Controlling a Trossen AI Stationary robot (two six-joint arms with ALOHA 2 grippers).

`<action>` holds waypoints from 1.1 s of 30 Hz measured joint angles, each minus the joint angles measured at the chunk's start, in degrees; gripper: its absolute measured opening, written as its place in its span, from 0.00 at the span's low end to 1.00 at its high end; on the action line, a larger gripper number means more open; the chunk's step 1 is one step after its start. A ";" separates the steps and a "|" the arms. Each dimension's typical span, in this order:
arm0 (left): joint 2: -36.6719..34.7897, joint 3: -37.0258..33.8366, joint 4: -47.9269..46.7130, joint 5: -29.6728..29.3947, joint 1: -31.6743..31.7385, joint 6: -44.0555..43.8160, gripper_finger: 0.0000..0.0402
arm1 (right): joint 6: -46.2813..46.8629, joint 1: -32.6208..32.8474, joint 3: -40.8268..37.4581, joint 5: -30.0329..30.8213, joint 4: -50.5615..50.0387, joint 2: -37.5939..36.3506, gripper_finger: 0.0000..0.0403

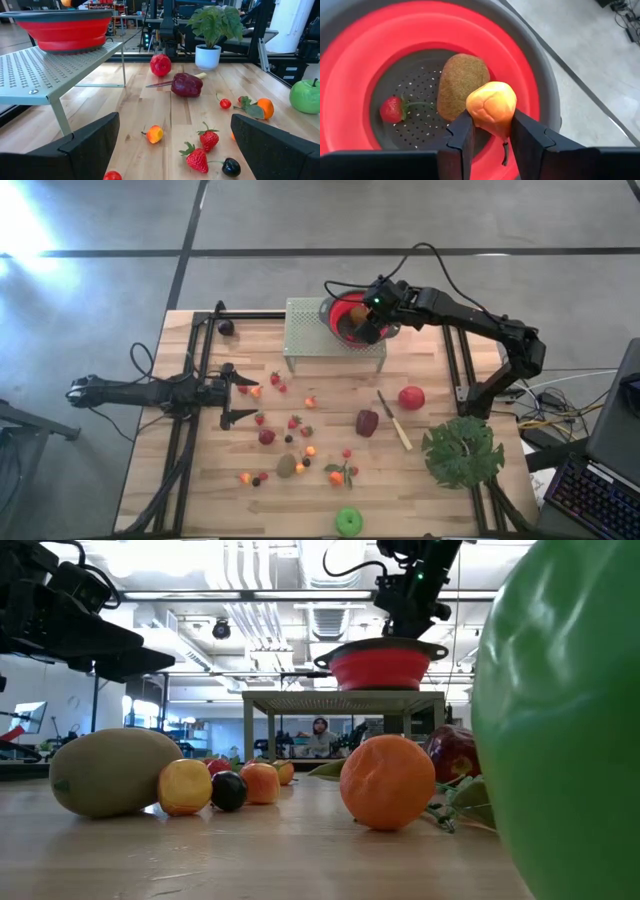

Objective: Pick & Place Fruit
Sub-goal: Put the orange peach into the black strainer bowl on the shelf, then put the red cherry into the black strainer bowl on the shelf

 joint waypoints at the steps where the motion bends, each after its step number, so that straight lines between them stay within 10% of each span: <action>1: 0.00 0.00 0.00 0.01 -0.01 0.00 0.97 | 0.02 -0.03 0.00 -0.02 0.01 0.08 0.25; 33: 0.00 0.00 0.00 0.01 0.01 -0.01 0.97 | 0.34 0.02 -0.52 0.02 -0.06 0.20 0.55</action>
